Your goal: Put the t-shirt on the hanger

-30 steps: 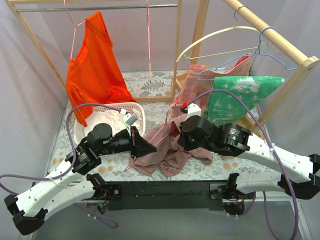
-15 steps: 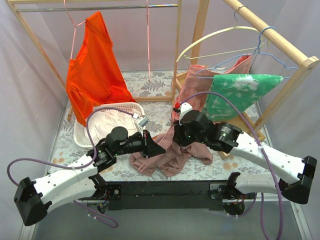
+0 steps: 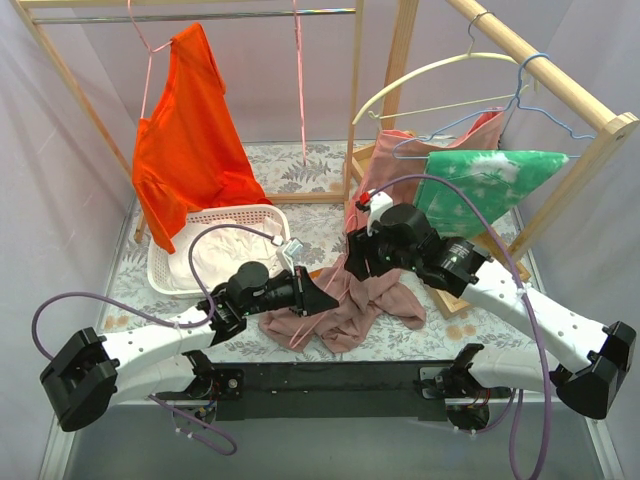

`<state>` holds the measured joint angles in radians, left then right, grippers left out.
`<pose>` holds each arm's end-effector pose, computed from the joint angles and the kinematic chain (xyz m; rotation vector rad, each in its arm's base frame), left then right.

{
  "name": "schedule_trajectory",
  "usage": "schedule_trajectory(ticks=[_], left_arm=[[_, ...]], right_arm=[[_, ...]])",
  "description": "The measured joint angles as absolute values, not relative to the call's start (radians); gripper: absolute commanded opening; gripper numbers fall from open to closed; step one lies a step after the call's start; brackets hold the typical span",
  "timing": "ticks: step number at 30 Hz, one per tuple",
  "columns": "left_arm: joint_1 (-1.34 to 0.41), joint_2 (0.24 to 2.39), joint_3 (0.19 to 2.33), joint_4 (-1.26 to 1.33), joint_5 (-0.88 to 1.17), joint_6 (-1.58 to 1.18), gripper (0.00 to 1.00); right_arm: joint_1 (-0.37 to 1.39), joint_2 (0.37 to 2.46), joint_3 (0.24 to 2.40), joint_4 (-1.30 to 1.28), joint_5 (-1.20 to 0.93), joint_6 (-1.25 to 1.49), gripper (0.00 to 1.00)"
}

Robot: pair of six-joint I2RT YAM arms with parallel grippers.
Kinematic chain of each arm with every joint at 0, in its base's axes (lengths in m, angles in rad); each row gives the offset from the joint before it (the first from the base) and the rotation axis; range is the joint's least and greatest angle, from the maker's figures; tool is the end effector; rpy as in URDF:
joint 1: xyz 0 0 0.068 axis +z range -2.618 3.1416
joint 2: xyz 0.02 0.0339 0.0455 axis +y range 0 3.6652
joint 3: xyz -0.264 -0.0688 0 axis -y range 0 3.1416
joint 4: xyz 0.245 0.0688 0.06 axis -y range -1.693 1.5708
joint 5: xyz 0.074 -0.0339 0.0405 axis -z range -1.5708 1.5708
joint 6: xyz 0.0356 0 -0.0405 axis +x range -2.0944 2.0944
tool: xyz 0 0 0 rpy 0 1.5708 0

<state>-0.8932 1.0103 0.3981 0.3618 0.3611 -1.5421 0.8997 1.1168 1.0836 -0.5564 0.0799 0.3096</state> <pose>0.1272 -0.1782 0.2188 -0.4298 2.3139 -1.8447 0.1528 0.1878 0.3417 -0.6007 2.1398 0.6017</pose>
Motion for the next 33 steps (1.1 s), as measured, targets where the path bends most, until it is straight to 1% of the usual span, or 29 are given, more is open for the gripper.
schedule_trajectory(ticks=[4, 7, 14, 19, 22, 27, 29, 30, 31, 32, 33], left_arm=[[-0.894, 1.047, 0.426, 0.346, 0.373, -1.542, 0.0], [-0.894, 1.071, 0.452, 0.321, 0.379, -1.543, 0.0], [-0.894, 1.122, 0.508, 0.25, 0.397, -1.539, 0.0], [-0.896, 1.139, 0.54, 0.232, 0.411, -1.532, 0.0], [-0.896, 1.146, 0.546, 0.219, 0.416, -1.526, 0.0], [-0.897, 1.194, 0.606, 0.172, 0.45, -1.507, 0.0], [-0.899, 1.215, 0.632, 0.149, 0.458, -1.499, 0.0], [-0.901, 1.228, 0.649, 0.133, 0.461, -1.492, 0.0], [-0.905, 1.243, 0.673, 0.112, 0.463, -1.485, 0.0], [-0.908, 1.254, 0.694, 0.097, 0.465, -1.477, 0.0], [-0.91, 1.259, 0.708, 0.077, 0.465, -1.473, 0.0]], right_arm=[[0.793, 1.127, 1.084, -0.508, 0.035, 0.289, 0.63], [0.756, 1.148, 1.084, -0.469, 0.015, 0.282, 0.63], [0.753, 1.174, 1.08, -0.407, -0.027, 0.287, 0.62], [0.753, 1.064, 0.988, -0.36, -0.021, 0.311, 0.64], [0.753, 1.013, 0.948, -0.349, -0.018, 0.315, 0.63], [0.753, 1.094, 0.946, -0.273, -0.007, 0.315, 0.62], [0.753, 1.124, 0.946, -0.26, -0.002, 0.315, 0.56], [0.753, 1.135, 0.946, -0.256, 0.0, 0.315, 0.51], [0.753, 1.146, 0.945, -0.249, 0.001, 0.315, 0.38], [0.753, 1.149, 0.94, -0.238, 0.004, 0.317, 0.28], [0.753, 1.147, 0.934, -0.23, 0.009, 0.316, 0.21]])
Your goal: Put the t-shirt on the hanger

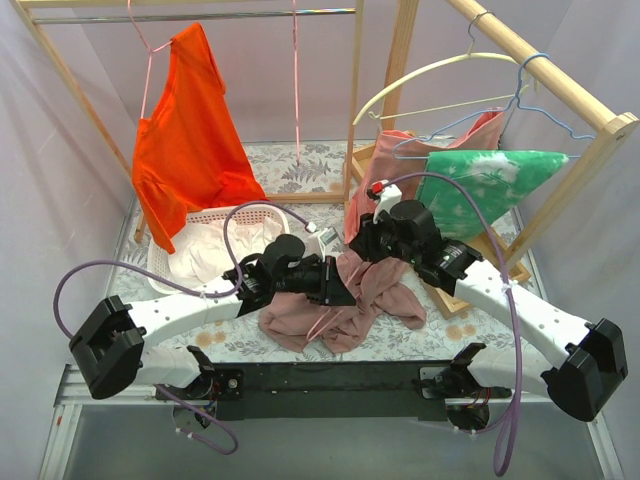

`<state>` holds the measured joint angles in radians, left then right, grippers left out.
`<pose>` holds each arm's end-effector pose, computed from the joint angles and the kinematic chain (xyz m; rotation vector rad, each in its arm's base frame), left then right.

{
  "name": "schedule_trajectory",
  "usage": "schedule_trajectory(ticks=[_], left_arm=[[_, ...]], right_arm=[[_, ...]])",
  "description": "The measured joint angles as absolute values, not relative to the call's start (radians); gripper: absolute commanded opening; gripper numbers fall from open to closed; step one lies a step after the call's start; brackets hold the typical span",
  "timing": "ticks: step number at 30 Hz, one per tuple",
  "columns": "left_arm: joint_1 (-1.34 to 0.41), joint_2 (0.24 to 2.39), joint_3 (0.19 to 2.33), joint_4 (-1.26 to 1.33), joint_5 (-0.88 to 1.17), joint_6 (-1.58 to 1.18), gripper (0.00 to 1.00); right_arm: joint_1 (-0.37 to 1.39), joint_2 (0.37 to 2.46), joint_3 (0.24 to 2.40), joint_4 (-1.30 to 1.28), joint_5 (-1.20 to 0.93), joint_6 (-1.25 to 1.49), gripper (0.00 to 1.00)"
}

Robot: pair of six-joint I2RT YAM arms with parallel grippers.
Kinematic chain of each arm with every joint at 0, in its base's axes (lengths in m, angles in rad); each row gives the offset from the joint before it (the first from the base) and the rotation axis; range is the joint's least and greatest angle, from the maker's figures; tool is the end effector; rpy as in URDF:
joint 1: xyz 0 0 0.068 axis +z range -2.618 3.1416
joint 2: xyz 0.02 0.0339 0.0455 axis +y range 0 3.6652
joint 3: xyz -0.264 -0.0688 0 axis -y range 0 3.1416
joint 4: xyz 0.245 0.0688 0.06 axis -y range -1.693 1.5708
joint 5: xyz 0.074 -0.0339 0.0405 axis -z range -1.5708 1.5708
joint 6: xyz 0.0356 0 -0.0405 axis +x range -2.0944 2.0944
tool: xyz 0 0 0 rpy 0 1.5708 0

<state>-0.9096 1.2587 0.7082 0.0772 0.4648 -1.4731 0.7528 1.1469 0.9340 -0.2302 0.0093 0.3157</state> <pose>0.1552 -0.2255 0.2395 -0.3614 2.6013 -1.7039 0.1918 0.1793 0.3140 -0.4447 2.0305 0.6609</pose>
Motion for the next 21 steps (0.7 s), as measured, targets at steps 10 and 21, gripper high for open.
schedule_trajectory(ticks=[10, 21], left_arm=[[-0.928, 1.298, 0.859, -0.094, 0.417, -1.486, 0.54], [-0.96, 1.293, 0.979, -0.394, 0.211, -1.628, 0.43]], right_arm=[[0.748, 0.989, 0.79, -0.182, 0.083, 0.331, 0.01], [0.748, 0.827, 0.708, -0.179, 0.109, 0.336, 0.01]])
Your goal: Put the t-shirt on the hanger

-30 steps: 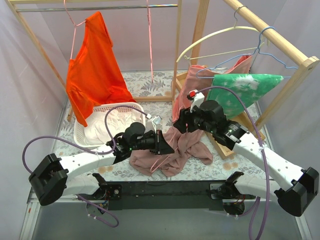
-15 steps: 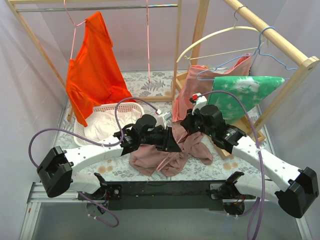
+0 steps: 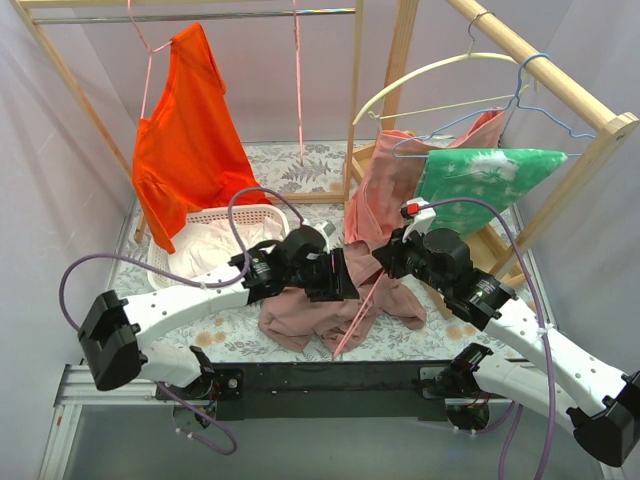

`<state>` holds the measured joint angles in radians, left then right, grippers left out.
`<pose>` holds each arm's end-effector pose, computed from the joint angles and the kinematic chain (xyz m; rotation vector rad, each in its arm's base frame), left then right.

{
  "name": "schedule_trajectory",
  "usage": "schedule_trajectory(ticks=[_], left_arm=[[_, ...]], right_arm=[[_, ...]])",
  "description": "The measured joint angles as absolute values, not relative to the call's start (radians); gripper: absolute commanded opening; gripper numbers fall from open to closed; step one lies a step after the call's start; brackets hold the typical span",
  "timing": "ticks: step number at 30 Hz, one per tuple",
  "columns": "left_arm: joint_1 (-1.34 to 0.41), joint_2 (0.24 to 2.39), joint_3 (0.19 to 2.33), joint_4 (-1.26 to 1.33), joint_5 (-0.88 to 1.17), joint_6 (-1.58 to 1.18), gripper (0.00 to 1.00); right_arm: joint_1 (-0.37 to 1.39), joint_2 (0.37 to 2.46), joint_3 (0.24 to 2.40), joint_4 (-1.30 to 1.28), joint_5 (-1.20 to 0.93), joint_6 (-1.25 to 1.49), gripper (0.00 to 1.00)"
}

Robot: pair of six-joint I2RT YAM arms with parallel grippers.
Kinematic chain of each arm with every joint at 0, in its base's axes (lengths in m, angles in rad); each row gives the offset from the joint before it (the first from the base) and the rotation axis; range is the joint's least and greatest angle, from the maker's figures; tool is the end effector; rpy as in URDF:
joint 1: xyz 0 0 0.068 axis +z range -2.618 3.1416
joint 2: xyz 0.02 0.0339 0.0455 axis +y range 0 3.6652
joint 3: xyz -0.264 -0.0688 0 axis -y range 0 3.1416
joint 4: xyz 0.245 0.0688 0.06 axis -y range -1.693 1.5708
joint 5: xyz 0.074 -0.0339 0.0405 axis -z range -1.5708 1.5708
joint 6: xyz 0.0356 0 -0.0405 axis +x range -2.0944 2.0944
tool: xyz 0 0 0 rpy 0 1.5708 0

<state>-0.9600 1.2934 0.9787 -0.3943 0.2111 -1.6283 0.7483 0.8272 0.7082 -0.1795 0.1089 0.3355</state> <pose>0.1555 -0.2352 0.2778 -0.7896 2.6904 -1.3195 0.1464 0.1307 0.3061 -0.3173 1.8919 0.6407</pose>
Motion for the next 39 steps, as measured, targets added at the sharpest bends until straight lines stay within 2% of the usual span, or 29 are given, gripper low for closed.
schedule_trajectory(ticks=[4, 7, 9, 12, 13, 16, 21, 26, 27, 28, 30, 33, 36, 39], left_arm=[[-1.049, 1.424, 1.065, -0.524, 0.102, -1.662, 0.44], [-1.092, 1.514, 1.098, -0.581, 0.017, -1.692, 0.49], [-1.1, 1.545, 1.099, -0.613, -0.033, -1.709, 0.56], [-1.1, 1.577, 1.106, -0.661, -0.116, -1.734, 0.54], [-1.1, 1.586, 1.111, -0.672, -0.144, -1.741, 0.43], [-1.098, 1.598, 1.111, -0.685, -0.201, -1.756, 0.23], [-1.098, 1.598, 1.116, -0.68, -0.229, -1.745, 0.0], [-1.092, 1.542, 1.106, -0.674, -0.229, -1.723, 0.0], [-1.091, 1.514, 1.099, -0.676, -0.228, -1.721, 0.03], [-1.089, 1.487, 1.092, -0.675, -0.227, -1.717, 0.1], [-1.083, 1.422, 1.079, -0.673, -0.211, -1.694, 0.35], [-1.078, 1.396, 1.082, -0.664, -0.167, -1.669, 0.48], [-1.084, 1.459, 1.097, -0.66, -0.134, -1.669, 0.52], [-1.092, 1.563, 1.144, -0.663, -0.119, -1.685, 0.52]], right_arm=[[0.748, 0.825, 0.708, -0.18, 0.122, 0.337, 0.01], [0.748, 0.827, 0.709, -0.18, 0.128, 0.337, 0.01], [0.748, 0.83, 0.709, -0.18, 0.13, 0.337, 0.01], [0.748, 0.833, 0.709, -0.181, 0.133, 0.337, 0.01], [0.748, 0.834, 0.709, -0.18, 0.136, 0.337, 0.01], [0.748, 0.837, 0.712, -0.181, 0.143, 0.337, 0.01], [0.748, 0.857, 0.738, -0.183, 0.17, 0.34, 0.01], [0.749, 0.889, 0.784, -0.183, 0.184, 0.34, 0.01], [0.749, 0.895, 0.792, -0.183, 0.185, 0.338, 0.01], [0.749, 0.899, 0.799, -0.183, 0.185, 0.337, 0.01], [0.749, 0.904, 0.81, -0.183, 0.184, 0.336, 0.01], [0.749, 0.904, 0.812, -0.183, 0.181, 0.333, 0.01], [0.749, 0.89, 0.802, -0.182, 0.181, 0.333, 0.01], [0.749, 0.855, 0.78, -0.184, 0.182, 0.334, 0.01]])
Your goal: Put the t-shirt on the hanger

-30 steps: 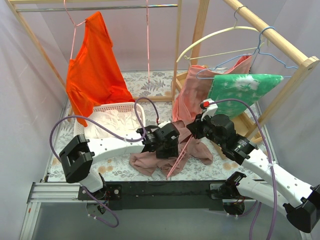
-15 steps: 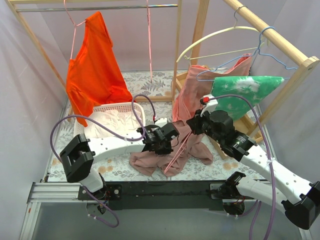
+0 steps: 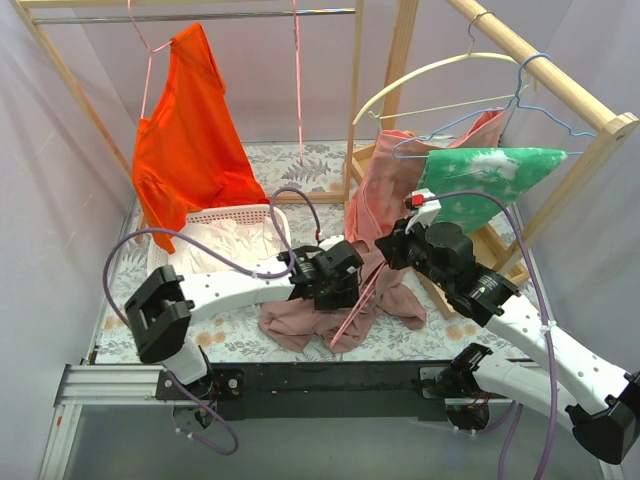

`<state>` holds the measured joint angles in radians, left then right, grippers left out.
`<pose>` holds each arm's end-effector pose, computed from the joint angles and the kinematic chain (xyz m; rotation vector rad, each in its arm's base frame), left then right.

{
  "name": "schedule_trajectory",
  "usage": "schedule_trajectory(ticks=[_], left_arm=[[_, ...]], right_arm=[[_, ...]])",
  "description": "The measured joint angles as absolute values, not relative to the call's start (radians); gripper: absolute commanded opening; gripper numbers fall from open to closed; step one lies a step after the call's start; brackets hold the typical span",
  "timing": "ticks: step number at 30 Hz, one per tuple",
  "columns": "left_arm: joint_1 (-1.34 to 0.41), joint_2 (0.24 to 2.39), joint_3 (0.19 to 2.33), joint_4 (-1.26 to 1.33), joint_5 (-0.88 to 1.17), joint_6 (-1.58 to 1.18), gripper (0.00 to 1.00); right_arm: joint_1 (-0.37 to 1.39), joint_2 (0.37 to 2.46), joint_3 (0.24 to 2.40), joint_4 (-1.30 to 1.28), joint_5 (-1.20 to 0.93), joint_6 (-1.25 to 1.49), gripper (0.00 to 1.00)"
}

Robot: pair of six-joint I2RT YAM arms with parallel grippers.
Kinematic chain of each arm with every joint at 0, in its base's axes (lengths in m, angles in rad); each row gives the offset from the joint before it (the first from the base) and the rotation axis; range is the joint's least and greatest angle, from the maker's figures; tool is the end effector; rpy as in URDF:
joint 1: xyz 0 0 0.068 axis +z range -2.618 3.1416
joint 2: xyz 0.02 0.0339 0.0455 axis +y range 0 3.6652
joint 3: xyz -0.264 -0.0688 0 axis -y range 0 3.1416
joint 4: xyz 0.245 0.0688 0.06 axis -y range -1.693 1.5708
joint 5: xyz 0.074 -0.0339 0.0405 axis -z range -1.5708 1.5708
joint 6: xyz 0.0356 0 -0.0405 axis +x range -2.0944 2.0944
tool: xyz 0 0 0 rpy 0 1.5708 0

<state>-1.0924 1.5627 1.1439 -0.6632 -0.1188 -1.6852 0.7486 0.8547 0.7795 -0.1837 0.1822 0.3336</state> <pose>0.1499 -0.2799 0.2361 -0.8767 2.7253 -0.6713 0.1516 0.1320 0.3262 -0.2555 1.8490 0.5923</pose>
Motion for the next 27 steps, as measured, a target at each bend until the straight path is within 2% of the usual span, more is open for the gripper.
schedule_trajectory(ticks=[10, 14, 16, 21, 22, 25, 27], left_arm=[[-1.097, 1.74, 1.271, -0.669, -0.179, -1.729, 0.41], [-1.097, 1.747, 1.266, -0.688, -0.205, -1.728, 0.33], [-1.097, 1.747, 1.258, -0.686, -0.207, -1.725, 0.26], [-1.097, 1.746, 1.219, -0.684, -0.203, -1.718, 0.18], [-1.097, 1.746, 1.218, -0.686, -0.2, -1.714, 0.1], [-1.097, 1.745, 1.218, -0.681, -0.191, -1.7, 0.0], [-1.097, 1.743, 1.217, -0.679, -0.178, -1.689, 0.0]], right_arm=[[0.749, 0.818, 0.741, -0.185, 0.188, 0.337, 0.01], [0.749, 0.822, 0.741, -0.185, 0.188, 0.336, 0.01], [0.749, 0.828, 0.743, -0.185, 0.188, 0.336, 0.01], [0.75, 0.845, 0.746, -0.185, 0.189, 0.334, 0.01], [0.75, 0.847, 0.746, -0.185, 0.189, 0.334, 0.01], [0.751, 0.851, 0.746, -0.185, 0.189, 0.334, 0.01], [0.751, 0.852, 0.746, -0.185, 0.19, 0.334, 0.01]])
